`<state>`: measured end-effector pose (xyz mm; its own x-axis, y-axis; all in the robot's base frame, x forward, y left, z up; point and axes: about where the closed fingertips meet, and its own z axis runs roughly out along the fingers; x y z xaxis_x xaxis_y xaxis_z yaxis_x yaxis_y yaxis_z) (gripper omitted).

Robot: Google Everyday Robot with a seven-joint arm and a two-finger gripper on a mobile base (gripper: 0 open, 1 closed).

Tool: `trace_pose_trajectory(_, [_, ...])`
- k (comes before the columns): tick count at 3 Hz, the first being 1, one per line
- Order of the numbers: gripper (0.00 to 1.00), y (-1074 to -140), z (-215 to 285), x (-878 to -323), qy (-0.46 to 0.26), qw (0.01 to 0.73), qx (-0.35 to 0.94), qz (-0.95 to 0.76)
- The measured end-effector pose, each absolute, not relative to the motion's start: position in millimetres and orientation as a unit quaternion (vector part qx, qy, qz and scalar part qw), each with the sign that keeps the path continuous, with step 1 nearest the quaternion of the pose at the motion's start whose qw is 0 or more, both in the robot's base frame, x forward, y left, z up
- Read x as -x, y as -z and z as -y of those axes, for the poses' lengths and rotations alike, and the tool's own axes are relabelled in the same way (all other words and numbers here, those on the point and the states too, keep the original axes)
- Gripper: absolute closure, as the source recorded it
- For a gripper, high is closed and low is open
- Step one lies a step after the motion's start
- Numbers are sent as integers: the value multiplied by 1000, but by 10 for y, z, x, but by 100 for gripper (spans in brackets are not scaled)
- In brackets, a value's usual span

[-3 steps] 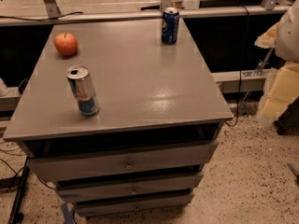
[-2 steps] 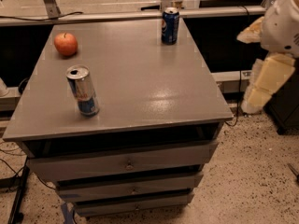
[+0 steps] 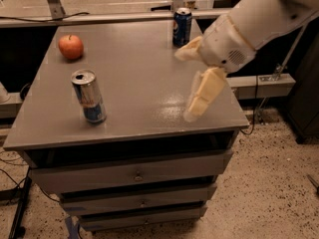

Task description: Pick redbull can

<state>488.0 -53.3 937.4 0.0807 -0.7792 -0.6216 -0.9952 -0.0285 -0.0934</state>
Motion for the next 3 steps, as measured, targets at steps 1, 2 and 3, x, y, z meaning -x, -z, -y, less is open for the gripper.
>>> trace_pose_trajectory(1, [0, -9175, 10, -4833, -290, 291, 673, -616])
trace_pose_trajectory(2, [0, -9052, -383, -4851, -349, 327, 644, -597])
trace_pose_trajectory(3, [0, -8952, -730, -5012, -386, 360, 615, -586])
